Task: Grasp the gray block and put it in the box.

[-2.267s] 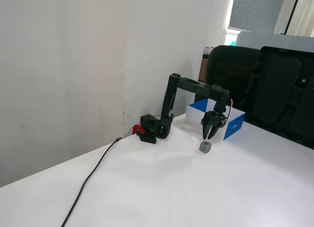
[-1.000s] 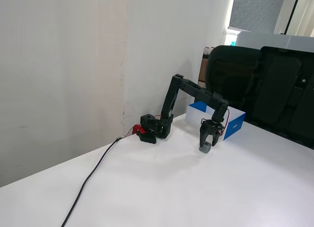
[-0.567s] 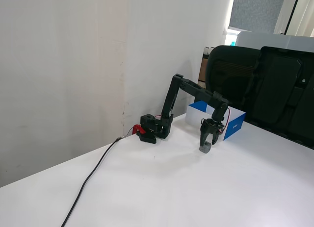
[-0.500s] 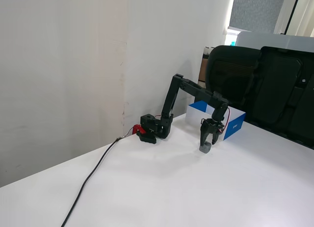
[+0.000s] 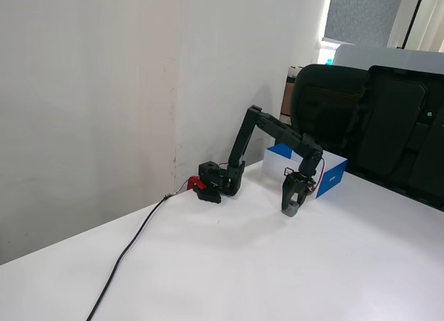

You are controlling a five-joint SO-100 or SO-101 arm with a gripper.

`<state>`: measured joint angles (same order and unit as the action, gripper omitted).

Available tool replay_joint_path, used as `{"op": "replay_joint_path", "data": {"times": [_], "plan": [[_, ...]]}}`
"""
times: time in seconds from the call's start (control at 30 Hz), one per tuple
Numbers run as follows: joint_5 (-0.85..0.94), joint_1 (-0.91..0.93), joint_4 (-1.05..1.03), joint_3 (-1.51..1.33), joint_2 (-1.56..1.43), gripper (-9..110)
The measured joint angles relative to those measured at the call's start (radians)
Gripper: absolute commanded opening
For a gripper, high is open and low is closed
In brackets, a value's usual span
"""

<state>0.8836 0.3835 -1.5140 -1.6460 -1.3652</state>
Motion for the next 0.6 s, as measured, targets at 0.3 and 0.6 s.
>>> {"op": "replay_joint_path", "data": {"times": [0.3, 0.6], "plan": [[-0.006, 0.000, 0.000, 0.000, 0.000, 2], [-0.084, 0.040, -0.153, 0.247, -0.003, 1]]}}
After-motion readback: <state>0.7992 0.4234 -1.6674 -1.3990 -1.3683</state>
